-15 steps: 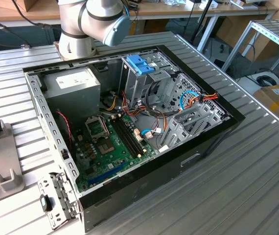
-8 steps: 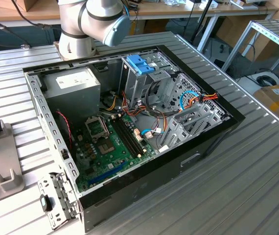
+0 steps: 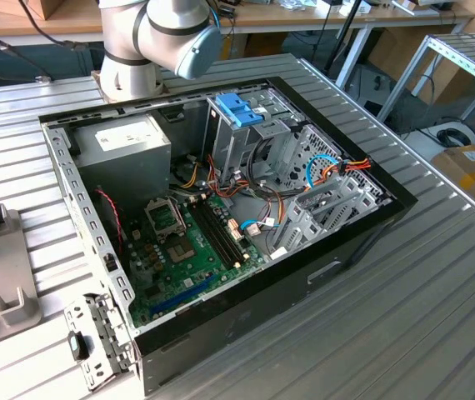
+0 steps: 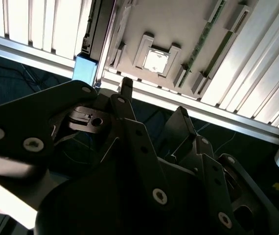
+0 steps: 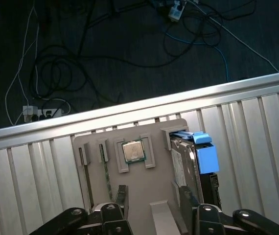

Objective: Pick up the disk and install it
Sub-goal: 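Pick up the disk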

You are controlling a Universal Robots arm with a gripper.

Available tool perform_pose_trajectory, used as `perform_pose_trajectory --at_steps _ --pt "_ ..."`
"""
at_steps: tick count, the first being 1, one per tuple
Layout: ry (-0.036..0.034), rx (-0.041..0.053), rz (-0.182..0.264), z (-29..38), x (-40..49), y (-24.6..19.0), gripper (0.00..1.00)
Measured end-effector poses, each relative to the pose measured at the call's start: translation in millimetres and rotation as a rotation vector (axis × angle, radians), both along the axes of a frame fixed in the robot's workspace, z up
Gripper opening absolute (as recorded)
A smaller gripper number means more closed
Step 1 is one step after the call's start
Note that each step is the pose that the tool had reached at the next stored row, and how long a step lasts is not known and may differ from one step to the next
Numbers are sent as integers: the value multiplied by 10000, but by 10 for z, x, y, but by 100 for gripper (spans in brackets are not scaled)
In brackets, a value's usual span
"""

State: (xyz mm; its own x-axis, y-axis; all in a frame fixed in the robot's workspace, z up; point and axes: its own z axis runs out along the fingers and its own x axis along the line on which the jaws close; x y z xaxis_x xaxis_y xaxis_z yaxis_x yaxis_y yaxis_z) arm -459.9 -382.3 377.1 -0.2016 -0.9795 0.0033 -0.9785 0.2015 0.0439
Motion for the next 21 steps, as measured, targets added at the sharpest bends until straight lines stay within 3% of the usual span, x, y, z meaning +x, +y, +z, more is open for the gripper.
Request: perform_pose_trajectory --at_steps 21 --pt "3 85 -1 -29 0 33 54"
